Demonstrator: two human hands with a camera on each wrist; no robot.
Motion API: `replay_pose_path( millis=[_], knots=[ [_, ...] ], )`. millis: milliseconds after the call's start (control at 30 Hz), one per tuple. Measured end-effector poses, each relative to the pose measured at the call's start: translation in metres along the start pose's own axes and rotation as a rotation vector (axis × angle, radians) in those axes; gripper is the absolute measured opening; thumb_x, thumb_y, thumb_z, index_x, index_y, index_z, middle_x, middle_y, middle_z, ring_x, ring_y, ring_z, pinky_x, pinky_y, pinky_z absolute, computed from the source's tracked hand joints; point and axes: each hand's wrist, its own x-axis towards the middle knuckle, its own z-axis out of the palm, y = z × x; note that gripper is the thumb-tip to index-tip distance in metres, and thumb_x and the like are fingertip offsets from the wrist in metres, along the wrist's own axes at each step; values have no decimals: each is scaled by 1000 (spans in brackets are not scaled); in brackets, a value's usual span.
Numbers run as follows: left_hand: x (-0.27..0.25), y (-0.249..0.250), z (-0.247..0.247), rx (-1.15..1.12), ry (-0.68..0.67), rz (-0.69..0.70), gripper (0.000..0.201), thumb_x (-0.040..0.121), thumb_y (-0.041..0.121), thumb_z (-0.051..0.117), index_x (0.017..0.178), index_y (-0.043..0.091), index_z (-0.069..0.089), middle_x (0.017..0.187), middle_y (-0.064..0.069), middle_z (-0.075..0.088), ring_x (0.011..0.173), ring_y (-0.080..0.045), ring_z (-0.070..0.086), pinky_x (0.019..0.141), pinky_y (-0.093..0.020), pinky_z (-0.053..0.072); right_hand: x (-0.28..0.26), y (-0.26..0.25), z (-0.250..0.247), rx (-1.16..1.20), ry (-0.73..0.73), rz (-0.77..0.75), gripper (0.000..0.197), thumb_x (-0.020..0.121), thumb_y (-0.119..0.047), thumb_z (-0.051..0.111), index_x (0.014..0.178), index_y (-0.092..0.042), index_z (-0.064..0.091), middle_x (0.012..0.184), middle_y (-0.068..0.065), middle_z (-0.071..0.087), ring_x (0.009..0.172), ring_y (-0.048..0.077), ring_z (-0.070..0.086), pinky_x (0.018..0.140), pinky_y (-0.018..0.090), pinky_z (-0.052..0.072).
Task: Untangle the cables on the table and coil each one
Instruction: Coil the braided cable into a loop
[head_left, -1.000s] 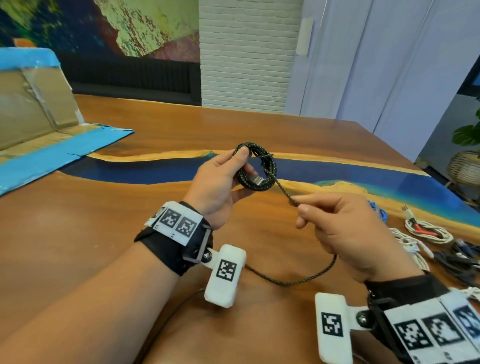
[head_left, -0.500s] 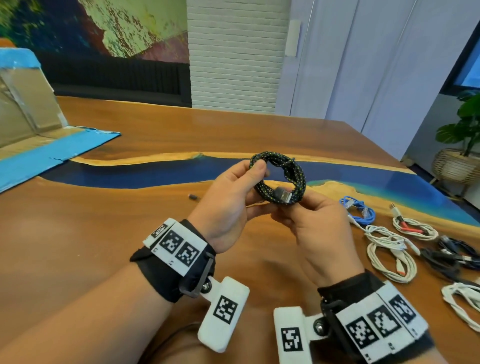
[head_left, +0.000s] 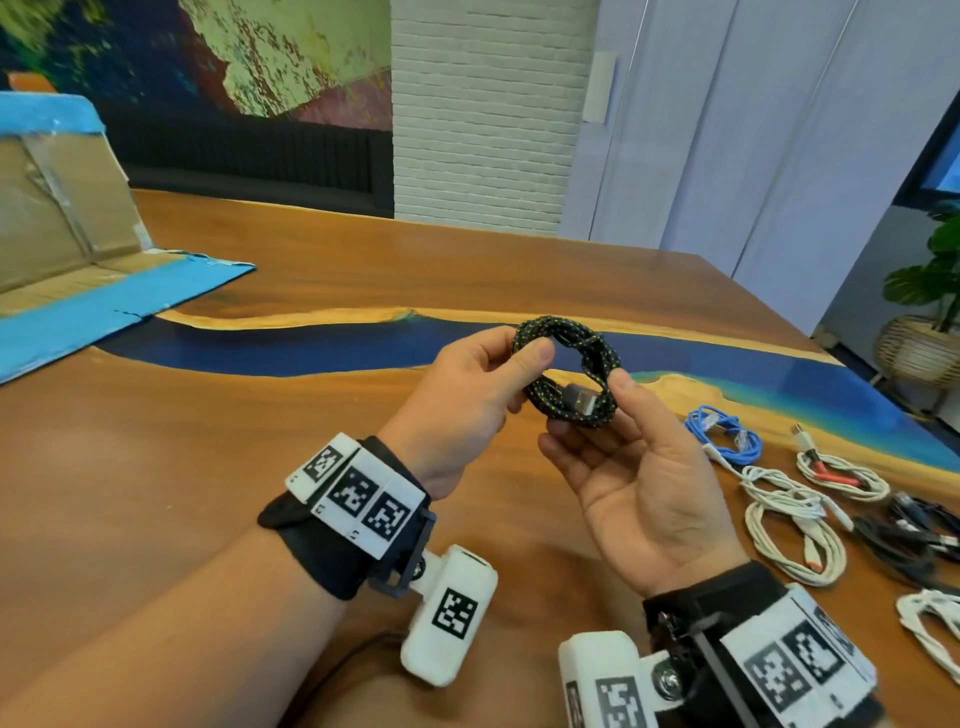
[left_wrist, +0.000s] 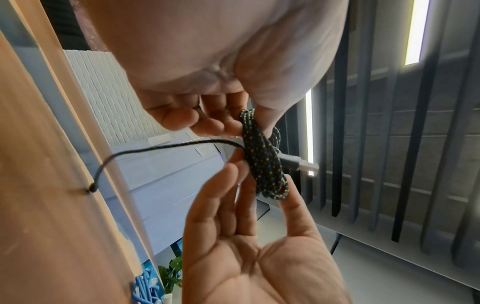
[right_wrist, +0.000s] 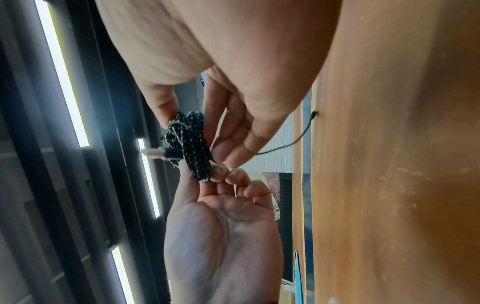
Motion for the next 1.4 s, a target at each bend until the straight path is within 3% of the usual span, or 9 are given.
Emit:
replay_pose_path(
  millis=[167,300,400,633,833,900,1000,1100,1400],
  knots=[
    [-1,-1,-2,53,-45,-49,29,103,29,60,98,1,67,83,-9,57,72,-19,46,58,-30,34,0,-3,-7,-112,-93,-101,33,73,-25,72,102,-7,72,94,13,76,85,24,73,69,33,61],
    [-2,-3,7,1,55,-129,22,100,29,63,107,9,60,81,-6,63,70,-22,46,54,-28,33,2,-3,-7,-417,-67,-237,55,65,-32,78,114,-11,67,92,7,79,86,21,75,69,34,55],
    [-4,-4,10,-50,130,-127,25,97,26,68,94,17,45,82,-13,55,69,-20,45,55,-28,34,2,-2,-7,-472,-69,-243,48,75,-27,75,119,-15,63,94,11,79,86,22,75,67,36,49],
    [-7,-3,10,56,43,-110,40,96,13,69,64,15,45,59,3,58,61,-15,51,58,-23,43,5,-3,-18,-578,-24,-228,30,92,-11,71,120,-17,63,95,7,80,92,23,76,69,38,52],
    [-6,-2,7,30,-49,-127,35,92,26,69,91,-9,70,90,-33,64,78,-24,59,69,-32,45,3,-2,-17,-689,-37,-236,25,93,-13,71,116,-19,65,93,1,80,91,18,76,68,35,54],
    [-6,-1,7,57,-35,-113,26,91,20,74,85,-5,75,95,-22,69,84,-17,66,73,-28,50,3,0,-18,-689,-28,-228,23,93,-12,71,115,-19,66,94,1,80,91,17,76,67,35,54],
    [-5,-1,6,12,-1,-99,13,84,17,82,72,13,80,110,1,74,117,-6,63,92,-34,49,7,-5,-19,-558,35,-184,16,97,-12,65,113,-16,66,95,4,79,87,20,74,64,34,50],
    [-4,1,6,-129,12,-112,14,79,25,72,65,21,73,123,4,71,123,-12,61,91,-35,45,10,-9,-20,-386,84,-107,11,101,-11,57,108,-14,65,94,7,78,79,21,71,59,31,46],
    [1,15,-7,-456,137,-114,33,111,29,35,89,16,56,70,1,55,81,-22,68,82,-38,50,13,-15,-30,-252,160,-79,12,103,-14,55,113,-19,60,96,5,78,85,22,73,62,31,49]
  ],
)
